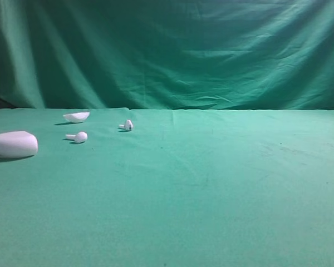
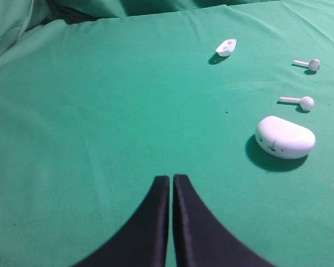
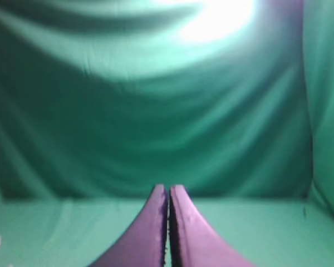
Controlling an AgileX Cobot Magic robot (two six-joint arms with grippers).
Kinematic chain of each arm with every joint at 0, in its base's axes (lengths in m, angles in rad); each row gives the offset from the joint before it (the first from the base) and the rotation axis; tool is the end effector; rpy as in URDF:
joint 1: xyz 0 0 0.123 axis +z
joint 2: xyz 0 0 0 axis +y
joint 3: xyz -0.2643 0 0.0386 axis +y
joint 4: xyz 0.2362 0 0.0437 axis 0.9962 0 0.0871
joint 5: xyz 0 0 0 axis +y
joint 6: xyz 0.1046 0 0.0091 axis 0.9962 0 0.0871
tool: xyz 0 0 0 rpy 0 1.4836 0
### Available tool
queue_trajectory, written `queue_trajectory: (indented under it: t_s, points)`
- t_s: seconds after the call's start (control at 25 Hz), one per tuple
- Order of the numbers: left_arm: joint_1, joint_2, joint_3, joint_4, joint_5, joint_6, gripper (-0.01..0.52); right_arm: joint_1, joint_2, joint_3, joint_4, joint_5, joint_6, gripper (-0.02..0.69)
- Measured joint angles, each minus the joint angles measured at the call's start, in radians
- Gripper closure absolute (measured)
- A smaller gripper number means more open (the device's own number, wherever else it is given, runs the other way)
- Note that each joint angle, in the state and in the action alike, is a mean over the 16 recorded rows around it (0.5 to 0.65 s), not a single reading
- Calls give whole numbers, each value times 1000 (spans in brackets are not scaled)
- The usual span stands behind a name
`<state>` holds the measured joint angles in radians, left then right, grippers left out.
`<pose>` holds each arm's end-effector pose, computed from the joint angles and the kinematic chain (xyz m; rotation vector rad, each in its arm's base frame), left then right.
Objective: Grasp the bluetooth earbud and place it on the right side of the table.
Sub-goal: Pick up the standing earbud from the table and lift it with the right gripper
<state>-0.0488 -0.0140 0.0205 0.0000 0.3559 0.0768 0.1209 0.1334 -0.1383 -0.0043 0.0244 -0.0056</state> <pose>0.0726 -0.0035 0.1715 0.1159 1.8424 0.0196 0.0833 0.0101 0.2483 -0.0982 1.5005 0.0892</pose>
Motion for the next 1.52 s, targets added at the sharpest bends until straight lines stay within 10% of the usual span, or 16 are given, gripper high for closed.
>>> queue_trajectory:
  t_s: [0.52, 1.52]
  points:
    - [0, 0, 0, 0, 0, 0, 514, 11, 608, -427, 73, 563, -137, 665]
    - [0, 0, 0, 0, 0, 0, 514, 443, 1833, -1594, 153, 1058, -342, 638]
